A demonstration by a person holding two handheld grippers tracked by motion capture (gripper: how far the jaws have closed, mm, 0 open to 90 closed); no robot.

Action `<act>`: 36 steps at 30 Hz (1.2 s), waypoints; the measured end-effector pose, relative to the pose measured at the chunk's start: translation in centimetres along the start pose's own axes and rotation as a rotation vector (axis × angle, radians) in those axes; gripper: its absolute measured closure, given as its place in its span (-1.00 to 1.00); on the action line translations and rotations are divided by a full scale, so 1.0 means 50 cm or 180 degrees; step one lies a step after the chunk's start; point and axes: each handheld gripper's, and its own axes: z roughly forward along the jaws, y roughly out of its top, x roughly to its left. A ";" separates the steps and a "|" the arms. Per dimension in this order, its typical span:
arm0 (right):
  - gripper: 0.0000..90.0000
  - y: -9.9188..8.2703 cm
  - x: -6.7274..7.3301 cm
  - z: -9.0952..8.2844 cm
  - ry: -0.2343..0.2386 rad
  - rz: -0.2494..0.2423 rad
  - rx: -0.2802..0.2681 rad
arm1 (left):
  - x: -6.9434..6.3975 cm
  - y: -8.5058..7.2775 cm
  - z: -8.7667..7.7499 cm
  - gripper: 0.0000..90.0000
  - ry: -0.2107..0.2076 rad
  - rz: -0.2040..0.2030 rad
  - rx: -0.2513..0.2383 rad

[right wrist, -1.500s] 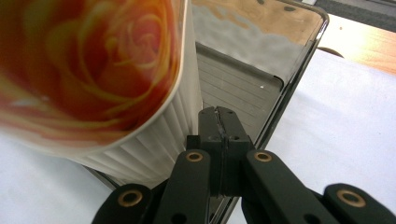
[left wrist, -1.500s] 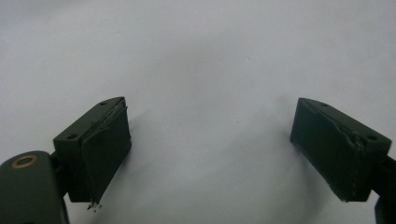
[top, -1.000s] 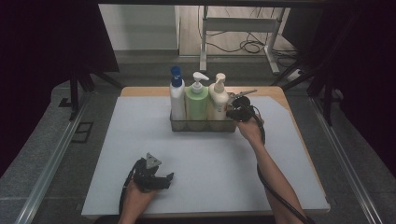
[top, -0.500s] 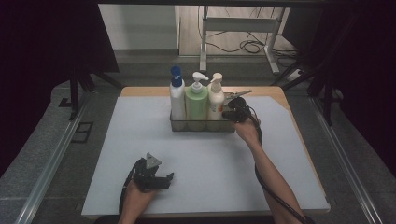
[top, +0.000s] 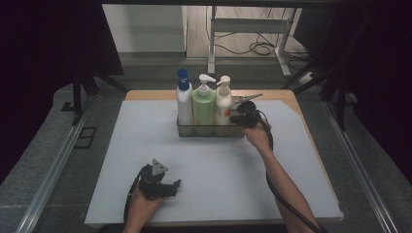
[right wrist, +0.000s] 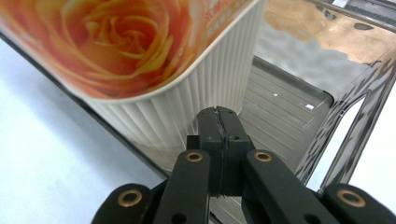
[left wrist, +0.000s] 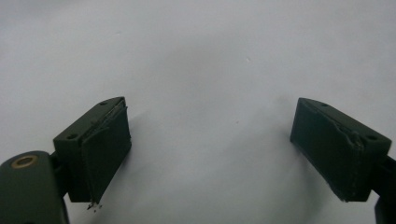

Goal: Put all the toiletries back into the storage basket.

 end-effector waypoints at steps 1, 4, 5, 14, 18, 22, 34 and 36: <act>1.00 0.000 0.002 -0.001 -0.0001 -0.0003 0.0009 | 0.000 0.000 0.000 -0.74 -0.0001 0.0000 0.0001; 1.00 -0.001 0.002 -0.003 0.0016 0.0000 0.0003 | 0.000 0.000 0.000 -0.74 0.0000 0.0000 0.0001; 1.00 -0.001 0.002 -0.003 0.0018 -0.0002 -0.0003 | 0.000 0.000 0.000 -0.74 0.0000 0.0001 0.0001; 1.00 -0.003 0.005 -0.006 0.0028 -0.0021 -0.0007 | 0.000 0.000 0.000 -0.74 0.0000 -0.0001 0.0001; 1.00 -0.003 0.006 -0.007 0.0031 -0.0021 -0.0007 | 0.000 0.000 0.000 -0.74 0.0000 0.0000 0.0002; 0.99 -0.004 0.005 -0.007 0.0037 -0.0011 -0.0016 | 0.000 0.000 0.000 -0.74 0.0001 -0.0001 0.0001; 0.74 -0.007 0.000 -0.014 -0.0043 -0.0002 -0.0018 | 0.000 0.000 0.000 -0.74 0.0001 0.0001 0.0000; 0.69 -0.007 -0.001 -0.017 -0.0036 -0.0008 -0.0029 | 0.000 0.000 0.000 -0.74 0.0001 -0.0001 -0.0001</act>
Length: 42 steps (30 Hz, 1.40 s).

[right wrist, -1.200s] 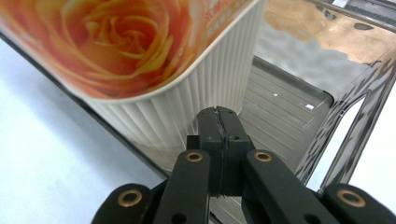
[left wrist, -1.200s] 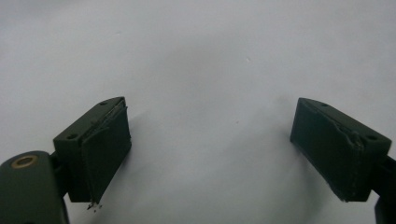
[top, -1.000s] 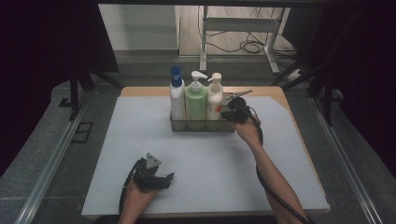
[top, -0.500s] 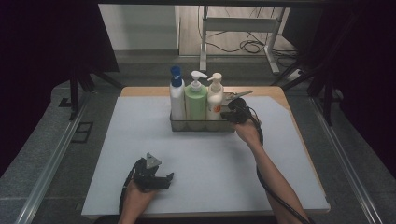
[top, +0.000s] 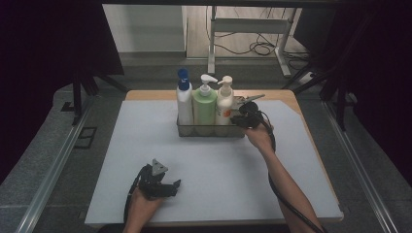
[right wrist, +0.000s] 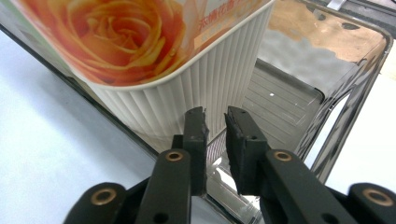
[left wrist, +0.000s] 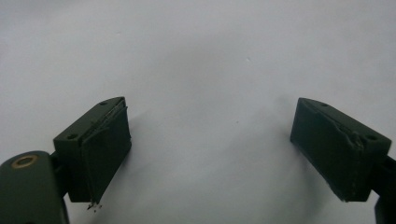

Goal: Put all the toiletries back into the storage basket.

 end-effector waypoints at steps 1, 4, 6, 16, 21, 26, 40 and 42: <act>0.67 -0.001 0.000 -0.001 -0.0006 -0.0020 -0.0010 | 0.000 0.000 0.000 -0.74 0.0000 0.0001 0.0001; 0.63 -0.001 0.001 -0.005 -0.0011 -0.0040 -0.0023 | 0.000 0.000 0.000 -0.74 0.0000 0.0000 -0.0001; 0.60 -0.001 0.002 -0.008 -0.0028 -0.0063 -0.0032 | 0.000 0.000 0.000 -0.74 0.0000 0.0000 0.0000; 0.37 0.000 0.005 -0.023 -0.0050 -0.0081 -0.0068 | 0.000 0.000 0.000 -0.74 -0.0001 0.0000 -0.0001; 0.24 0.000 0.006 -0.031 -0.0036 -0.0083 -0.0097 | 0.000 0.000 0.000 -0.74 -0.0001 0.0000 -0.0001; 0.18 -0.003 0.008 -0.040 -0.0015 -0.0128 -0.0117 | 0.000 0.000 0.000 -0.74 -0.0001 0.0000 0.0000; -0.03 -0.012 0.017 -0.073 0.0037 -0.0241 -0.0157 | 0.000 0.000 0.000 -0.74 -0.0003 -0.0008 -0.0009; -0.09 -0.014 0.020 -0.079 0.0032 -0.0267 -0.0169 | 0.000 0.000 0.000 -0.74 -0.0003 -0.0007 -0.0009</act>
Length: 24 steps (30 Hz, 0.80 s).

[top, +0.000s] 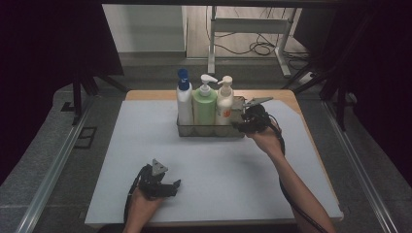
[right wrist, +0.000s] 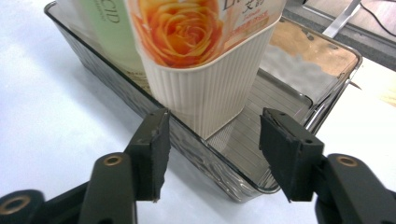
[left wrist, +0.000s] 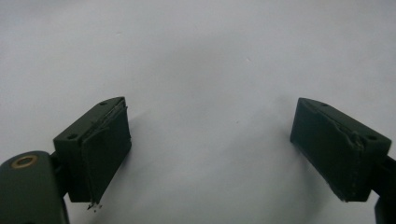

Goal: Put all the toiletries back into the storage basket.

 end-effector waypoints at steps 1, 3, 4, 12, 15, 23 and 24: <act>-0.10 0.000 0.001 -0.002 -0.0002 -0.0008 -0.0008 | 0.000 0.000 0.000 -0.74 0.0000 -0.0001 0.0000; -0.16 -0.002 0.003 -0.007 0.0012 -0.0009 -0.0025 | 0.000 0.000 0.000 -0.74 0.0001 0.0000 -0.0001; -0.20 -0.002 0.004 -0.010 0.0012 -0.0004 -0.0033 | 0.000 0.000 0.000 -0.74 0.0001 -0.0001 -0.0002; -0.42 -0.011 0.012 -0.028 0.0051 -0.0042 -0.0077 | 0.000 0.000 0.000 -0.74 0.0002 0.0000 -0.0001; -0.52 -0.016 0.014 -0.033 0.0035 -0.0058 -0.0089 | 0.000 0.000 0.000 -0.74 0.0001 0.0001 0.0000; -0.69 -0.030 0.019 -0.048 0.0053 -0.0090 -0.0083 | 0.000 0.000 0.000 -0.74 0.0002 0.0000 0.0000; -0.70 -0.031 0.019 -0.050 0.0057 -0.0106 -0.0086 | 0.000 0.000 0.000 -0.74 0.0002 0.0001 0.0000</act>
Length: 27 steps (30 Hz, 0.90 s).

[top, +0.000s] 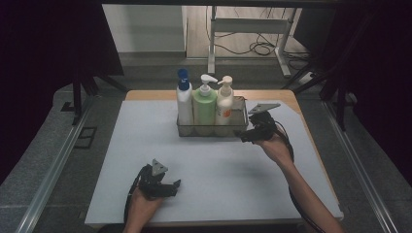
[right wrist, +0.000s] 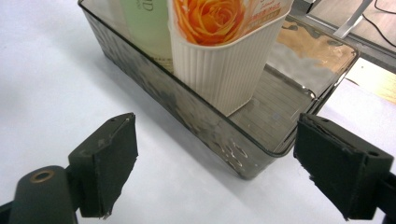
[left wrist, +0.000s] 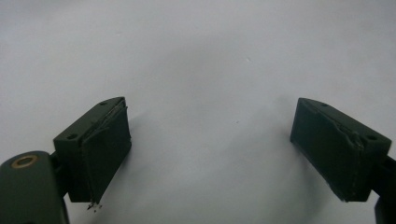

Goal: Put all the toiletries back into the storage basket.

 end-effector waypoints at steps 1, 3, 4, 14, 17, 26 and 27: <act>-0.71 -0.002 0.001 -0.003 0.0009 -0.0011 0.0000 | 0.000 0.000 0.000 -0.74 0.0000 0.0000 -0.0001; -0.73 -0.005 0.003 -0.008 0.0014 -0.0040 0.0008 | 0.000 0.000 0.000 -0.74 0.0000 0.0000 -0.0001; -0.75 -0.007 0.004 -0.011 0.0018 -0.0049 0.0010 | 0.000 0.000 0.000 -0.74 0.0001 0.0001 -0.0001; -0.94 -0.032 0.013 -0.041 0.0009 -0.0141 0.0070 | 0.000 0.000 0.000 -0.74 0.0001 0.0000 -0.0001; -0.95 -0.040 0.016 -0.053 0.0008 -0.0138 0.0059 | 0.000 0.000 0.000 -0.74 0.0000 0.0000 -0.0001; -0.99 -0.067 0.019 -0.084 -0.0016 -0.0176 0.0057 | 0.000 0.000 0.000 -0.74 0.0004 0.0004 -0.0002; -1.00 -0.071 0.019 -0.087 -0.0019 -0.0181 0.0052 | 0.000 0.000 0.000 -0.74 0.0002 0.0000 -0.0002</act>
